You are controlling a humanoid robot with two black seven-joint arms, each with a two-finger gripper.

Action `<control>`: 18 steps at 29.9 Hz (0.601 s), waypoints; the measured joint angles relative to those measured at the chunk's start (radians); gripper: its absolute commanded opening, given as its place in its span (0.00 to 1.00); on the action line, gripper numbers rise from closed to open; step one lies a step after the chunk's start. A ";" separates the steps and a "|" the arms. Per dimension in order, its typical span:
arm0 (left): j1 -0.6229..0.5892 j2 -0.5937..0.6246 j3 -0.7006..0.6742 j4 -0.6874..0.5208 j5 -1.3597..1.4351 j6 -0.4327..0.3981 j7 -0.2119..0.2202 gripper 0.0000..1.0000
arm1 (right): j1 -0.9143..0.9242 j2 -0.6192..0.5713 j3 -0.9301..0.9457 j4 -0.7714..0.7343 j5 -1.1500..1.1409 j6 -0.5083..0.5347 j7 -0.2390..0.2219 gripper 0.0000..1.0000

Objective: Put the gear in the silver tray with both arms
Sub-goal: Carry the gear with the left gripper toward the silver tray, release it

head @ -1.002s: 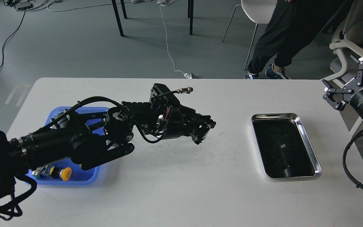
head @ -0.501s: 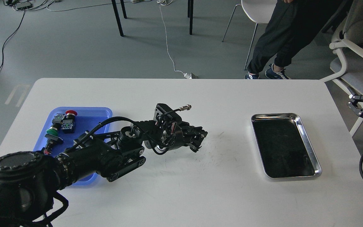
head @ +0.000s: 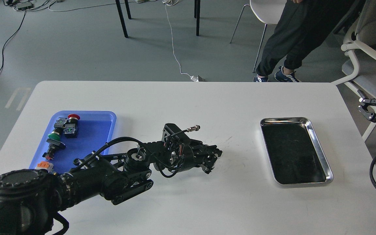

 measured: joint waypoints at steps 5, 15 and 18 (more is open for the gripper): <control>0.003 0.000 0.000 -0.033 0.001 0.010 0.003 0.16 | 0.000 0.000 0.000 0.000 0.000 0.000 0.000 0.99; 0.045 0.000 0.003 -0.036 0.003 0.013 0.003 0.38 | 0.000 0.002 0.000 0.001 0.000 -0.002 0.000 0.99; 0.053 0.000 0.003 -0.037 0.003 0.021 0.004 0.52 | 0.000 0.003 0.000 0.003 0.000 -0.001 0.000 0.99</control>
